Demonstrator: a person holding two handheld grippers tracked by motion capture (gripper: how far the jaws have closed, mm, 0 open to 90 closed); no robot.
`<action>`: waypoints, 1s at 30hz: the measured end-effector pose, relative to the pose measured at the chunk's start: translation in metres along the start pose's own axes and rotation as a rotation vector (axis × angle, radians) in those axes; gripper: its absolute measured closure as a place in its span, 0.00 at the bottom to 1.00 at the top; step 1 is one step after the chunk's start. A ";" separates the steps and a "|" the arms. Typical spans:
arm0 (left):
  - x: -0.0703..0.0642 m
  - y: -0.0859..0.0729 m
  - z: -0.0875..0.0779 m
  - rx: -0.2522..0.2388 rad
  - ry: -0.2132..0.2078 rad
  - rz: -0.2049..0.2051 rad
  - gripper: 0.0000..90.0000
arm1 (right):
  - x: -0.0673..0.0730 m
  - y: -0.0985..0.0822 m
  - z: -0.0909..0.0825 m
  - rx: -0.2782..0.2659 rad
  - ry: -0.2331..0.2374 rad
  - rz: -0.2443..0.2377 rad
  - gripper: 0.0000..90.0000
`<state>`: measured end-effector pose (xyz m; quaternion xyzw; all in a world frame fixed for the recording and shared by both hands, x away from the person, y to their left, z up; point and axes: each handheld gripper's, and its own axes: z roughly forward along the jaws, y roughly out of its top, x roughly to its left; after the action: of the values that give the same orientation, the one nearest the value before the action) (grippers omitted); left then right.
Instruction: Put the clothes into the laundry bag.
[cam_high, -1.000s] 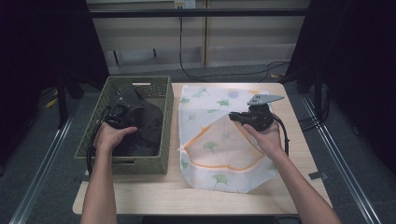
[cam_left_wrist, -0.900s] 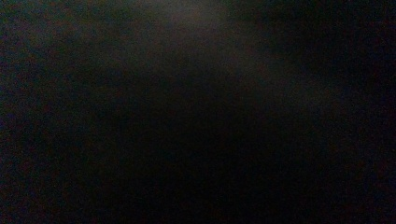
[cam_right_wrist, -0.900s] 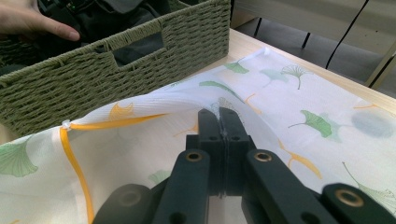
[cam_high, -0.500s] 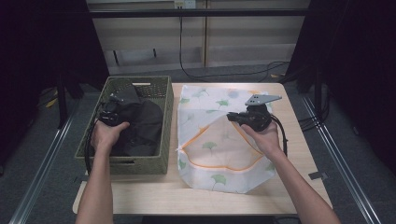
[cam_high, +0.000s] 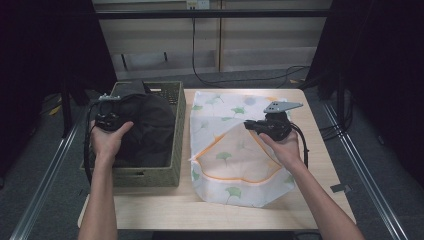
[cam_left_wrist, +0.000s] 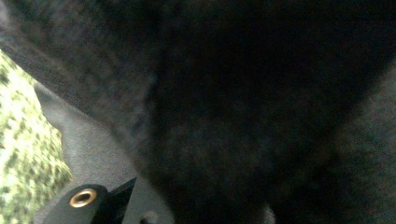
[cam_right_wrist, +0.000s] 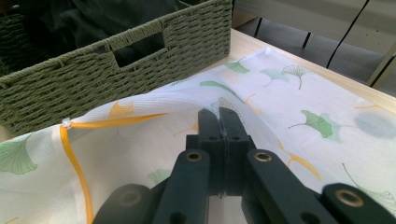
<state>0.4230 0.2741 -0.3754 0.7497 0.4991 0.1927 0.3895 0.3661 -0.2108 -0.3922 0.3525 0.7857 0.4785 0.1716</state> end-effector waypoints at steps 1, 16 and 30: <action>-0.002 0.000 -0.005 -0.020 -0.003 0.009 0.77 | 0.000 0.000 0.000 -0.001 0.002 0.001 1.00; -0.005 0.002 -0.065 -0.290 -0.057 -0.003 0.77 | 0.000 0.000 -0.003 -0.014 -0.005 0.003 1.00; -0.001 -0.001 -0.091 -0.421 -0.086 -0.004 0.76 | 0.001 0.000 -0.003 -0.014 -0.001 0.000 1.00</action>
<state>0.3607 0.3083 -0.3193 0.6582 0.4322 0.2598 0.5590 0.3639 -0.2122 -0.3912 0.3515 0.7822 0.4840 0.1744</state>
